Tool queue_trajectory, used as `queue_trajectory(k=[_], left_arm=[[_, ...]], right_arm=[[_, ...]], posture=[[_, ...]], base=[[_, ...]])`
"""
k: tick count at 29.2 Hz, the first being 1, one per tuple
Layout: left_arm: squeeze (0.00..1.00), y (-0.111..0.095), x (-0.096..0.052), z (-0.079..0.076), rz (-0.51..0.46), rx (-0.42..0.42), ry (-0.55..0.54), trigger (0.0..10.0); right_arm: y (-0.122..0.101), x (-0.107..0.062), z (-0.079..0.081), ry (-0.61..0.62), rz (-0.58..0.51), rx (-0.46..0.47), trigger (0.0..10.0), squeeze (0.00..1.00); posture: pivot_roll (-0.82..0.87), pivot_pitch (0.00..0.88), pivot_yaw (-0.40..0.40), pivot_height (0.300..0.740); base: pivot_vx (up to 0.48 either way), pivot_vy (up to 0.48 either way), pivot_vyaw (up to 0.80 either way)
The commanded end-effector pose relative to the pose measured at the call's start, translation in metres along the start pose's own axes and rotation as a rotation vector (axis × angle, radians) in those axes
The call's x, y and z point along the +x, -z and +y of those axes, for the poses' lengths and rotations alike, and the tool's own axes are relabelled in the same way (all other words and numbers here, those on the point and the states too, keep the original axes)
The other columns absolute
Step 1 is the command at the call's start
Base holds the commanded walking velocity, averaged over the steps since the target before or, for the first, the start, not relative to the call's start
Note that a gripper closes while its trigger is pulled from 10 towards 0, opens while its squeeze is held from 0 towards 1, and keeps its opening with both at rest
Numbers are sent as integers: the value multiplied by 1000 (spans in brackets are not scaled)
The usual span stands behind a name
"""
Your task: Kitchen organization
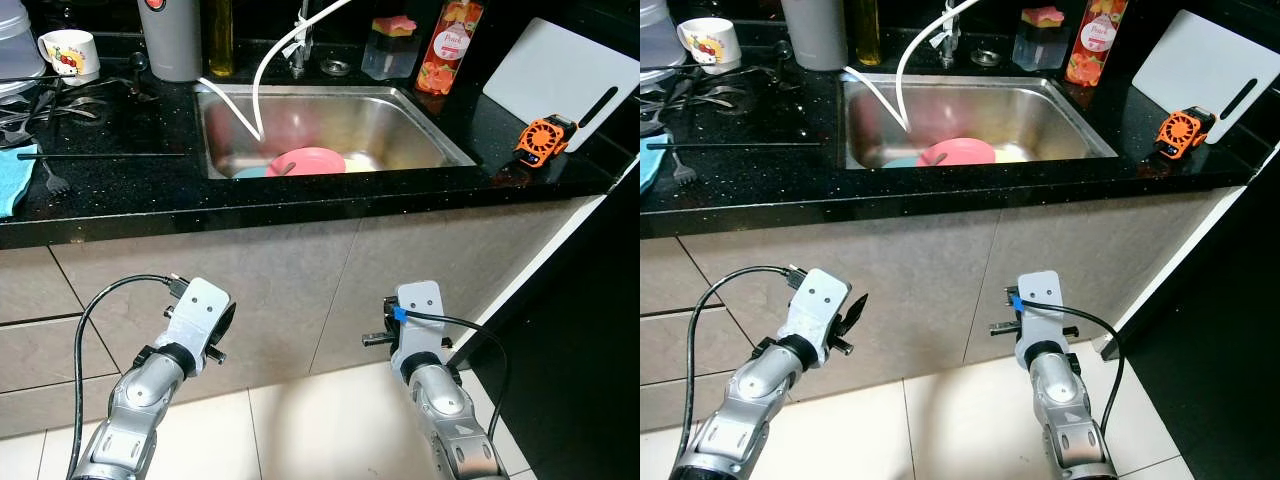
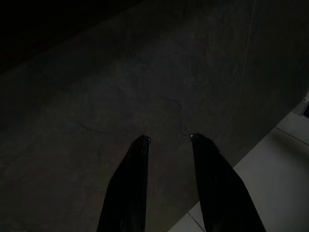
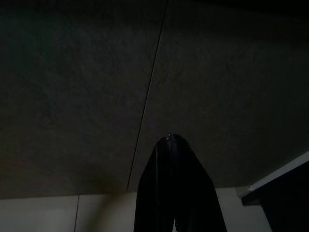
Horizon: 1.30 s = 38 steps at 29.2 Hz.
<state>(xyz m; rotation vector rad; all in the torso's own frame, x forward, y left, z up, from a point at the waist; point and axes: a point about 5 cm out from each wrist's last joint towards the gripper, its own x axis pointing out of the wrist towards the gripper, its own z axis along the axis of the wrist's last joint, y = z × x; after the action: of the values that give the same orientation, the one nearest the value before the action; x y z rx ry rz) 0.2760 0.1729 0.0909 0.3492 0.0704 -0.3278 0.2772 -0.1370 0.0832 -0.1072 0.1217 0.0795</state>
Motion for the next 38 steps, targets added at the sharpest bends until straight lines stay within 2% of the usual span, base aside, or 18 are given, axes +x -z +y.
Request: queue_trajectory(k=[1,38], left_arm=[[0,1,1,-5,3,-1,20,10000],[0,3,1,-6,7,-1,21,10000]], right_arm=[[2,0,-4,17,14,6,10000,0],[4,0,-3,8,17,3,10000,0]], posture=[[183,62,-83,740],[185,49,-84,740]], base=[[0,0,0],[0,0,0]])
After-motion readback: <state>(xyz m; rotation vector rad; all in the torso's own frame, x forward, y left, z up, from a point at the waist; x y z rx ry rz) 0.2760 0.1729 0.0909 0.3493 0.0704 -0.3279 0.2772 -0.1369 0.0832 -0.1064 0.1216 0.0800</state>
